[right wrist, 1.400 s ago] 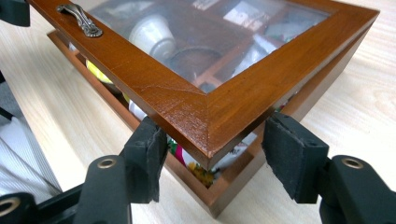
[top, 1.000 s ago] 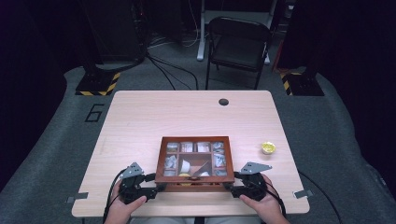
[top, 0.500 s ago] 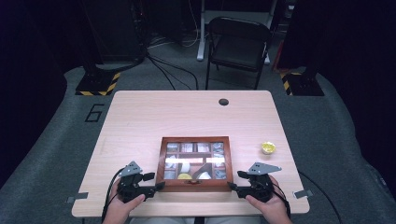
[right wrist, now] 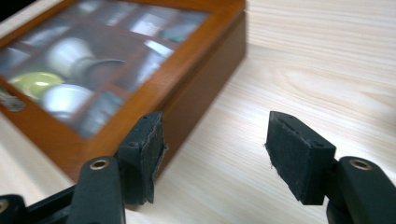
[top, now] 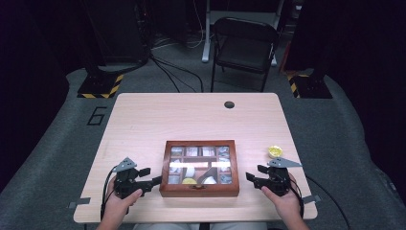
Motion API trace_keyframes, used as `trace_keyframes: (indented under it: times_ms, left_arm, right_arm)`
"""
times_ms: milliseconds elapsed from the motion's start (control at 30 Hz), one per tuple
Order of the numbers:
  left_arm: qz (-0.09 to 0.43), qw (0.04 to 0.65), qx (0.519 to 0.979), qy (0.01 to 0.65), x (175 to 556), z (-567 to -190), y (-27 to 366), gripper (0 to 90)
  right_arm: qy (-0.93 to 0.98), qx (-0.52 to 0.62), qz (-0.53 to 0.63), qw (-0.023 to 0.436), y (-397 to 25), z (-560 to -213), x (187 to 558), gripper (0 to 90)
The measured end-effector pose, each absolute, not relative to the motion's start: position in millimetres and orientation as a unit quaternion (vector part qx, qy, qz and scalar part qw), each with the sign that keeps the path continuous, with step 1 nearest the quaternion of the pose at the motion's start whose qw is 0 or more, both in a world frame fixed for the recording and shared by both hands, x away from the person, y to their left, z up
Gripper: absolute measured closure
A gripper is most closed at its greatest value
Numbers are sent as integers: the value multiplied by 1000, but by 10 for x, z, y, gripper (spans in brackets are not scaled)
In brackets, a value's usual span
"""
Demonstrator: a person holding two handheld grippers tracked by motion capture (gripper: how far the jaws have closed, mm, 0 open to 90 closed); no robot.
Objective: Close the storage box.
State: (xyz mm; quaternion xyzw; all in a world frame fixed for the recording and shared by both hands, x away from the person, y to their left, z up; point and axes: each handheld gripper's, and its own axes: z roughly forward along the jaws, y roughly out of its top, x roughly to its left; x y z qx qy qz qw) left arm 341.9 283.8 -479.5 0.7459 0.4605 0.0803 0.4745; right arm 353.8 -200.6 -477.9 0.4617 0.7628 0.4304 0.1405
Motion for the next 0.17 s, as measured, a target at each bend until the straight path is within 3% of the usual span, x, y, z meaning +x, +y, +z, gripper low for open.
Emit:
trace_keyframes:
  times_ms: [167]
  left_arm:
    - [76,470,744,468,3458,-4821,2907,279]
  right_arm:
    - [759,475,415,159,-2107,-4819,3624,355]
